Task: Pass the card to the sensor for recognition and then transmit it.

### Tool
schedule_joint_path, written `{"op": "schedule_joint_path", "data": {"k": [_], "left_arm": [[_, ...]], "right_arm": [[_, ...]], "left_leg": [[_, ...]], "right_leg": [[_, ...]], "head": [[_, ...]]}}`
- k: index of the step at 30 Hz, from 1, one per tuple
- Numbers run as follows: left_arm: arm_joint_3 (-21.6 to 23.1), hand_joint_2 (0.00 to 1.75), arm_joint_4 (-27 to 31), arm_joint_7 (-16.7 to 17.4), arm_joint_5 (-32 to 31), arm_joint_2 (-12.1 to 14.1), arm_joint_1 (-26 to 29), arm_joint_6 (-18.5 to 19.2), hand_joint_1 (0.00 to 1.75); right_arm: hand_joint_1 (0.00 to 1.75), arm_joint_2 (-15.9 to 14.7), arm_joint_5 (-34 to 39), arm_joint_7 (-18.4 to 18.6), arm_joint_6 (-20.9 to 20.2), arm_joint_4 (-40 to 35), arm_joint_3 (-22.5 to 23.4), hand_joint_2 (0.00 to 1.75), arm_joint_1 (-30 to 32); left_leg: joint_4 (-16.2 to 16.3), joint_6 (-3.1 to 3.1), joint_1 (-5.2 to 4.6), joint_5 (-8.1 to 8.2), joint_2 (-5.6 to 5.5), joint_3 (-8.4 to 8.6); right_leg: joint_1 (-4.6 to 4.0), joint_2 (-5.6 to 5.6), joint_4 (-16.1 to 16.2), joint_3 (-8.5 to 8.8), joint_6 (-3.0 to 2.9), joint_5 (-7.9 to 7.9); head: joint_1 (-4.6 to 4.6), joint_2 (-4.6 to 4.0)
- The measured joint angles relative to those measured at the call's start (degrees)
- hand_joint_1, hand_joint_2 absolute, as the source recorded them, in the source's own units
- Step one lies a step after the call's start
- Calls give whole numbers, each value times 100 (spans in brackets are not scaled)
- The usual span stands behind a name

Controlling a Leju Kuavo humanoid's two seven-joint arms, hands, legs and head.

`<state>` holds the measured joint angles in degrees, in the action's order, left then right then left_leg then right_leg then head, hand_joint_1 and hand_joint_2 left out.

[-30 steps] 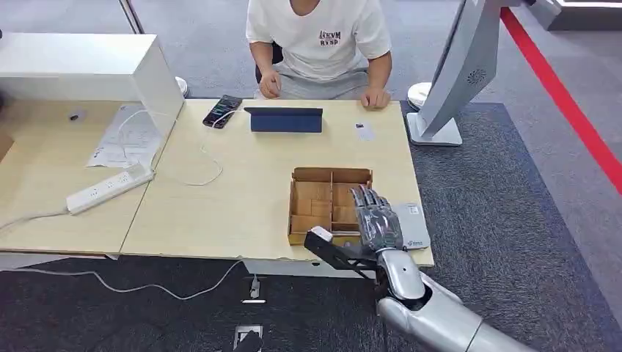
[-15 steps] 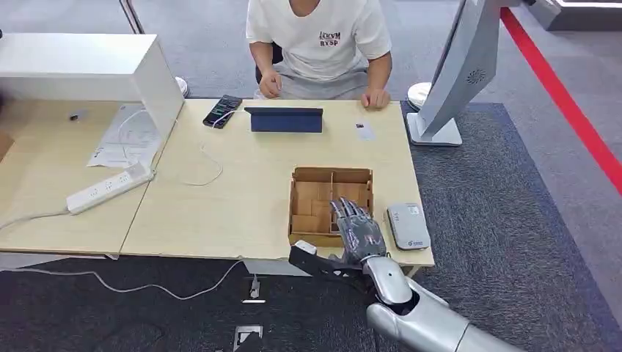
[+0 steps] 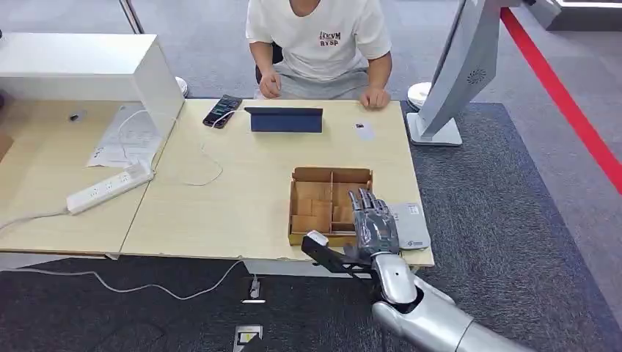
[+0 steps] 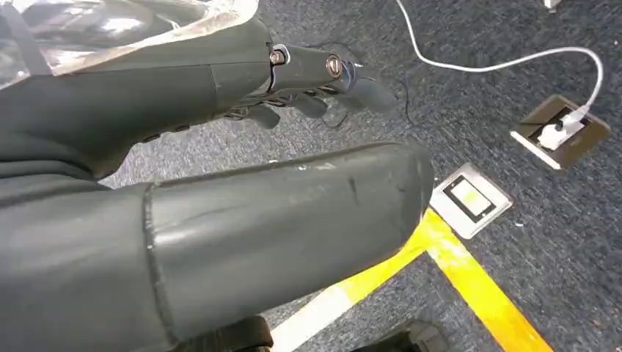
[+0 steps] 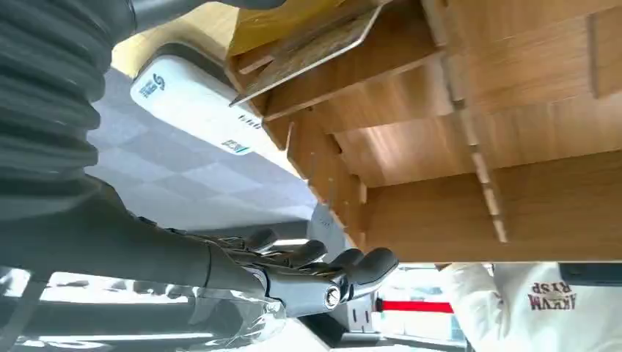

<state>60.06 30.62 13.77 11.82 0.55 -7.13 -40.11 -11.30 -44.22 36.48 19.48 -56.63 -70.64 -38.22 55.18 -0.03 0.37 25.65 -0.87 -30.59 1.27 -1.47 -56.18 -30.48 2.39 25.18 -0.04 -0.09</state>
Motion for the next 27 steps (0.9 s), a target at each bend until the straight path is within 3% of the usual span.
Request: {"op": "schedule_joint_path", "data": {"k": [12, 27], "left_arm": [[2, 0, 15, 50, 96, 0, -13, 0, 0], [0, 0, 15, -70, 111, 0, -7, 0, 0]], "right_arm": [[0, -85, -44, 15, 74, 236, 2, 175, 26], [0, 85, -31, -328, 68, 369, -2, 175, 14]], "left_leg": [[0, 0, 0, 0, 0, 0], [0, 0, 1, 0, 0, 0]], "right_leg": [[0, 0, 0, 0, 0, 0], [-1, 0, -2, 1, 0, 0]], "head": [[0, 0], [0, 0]]}}
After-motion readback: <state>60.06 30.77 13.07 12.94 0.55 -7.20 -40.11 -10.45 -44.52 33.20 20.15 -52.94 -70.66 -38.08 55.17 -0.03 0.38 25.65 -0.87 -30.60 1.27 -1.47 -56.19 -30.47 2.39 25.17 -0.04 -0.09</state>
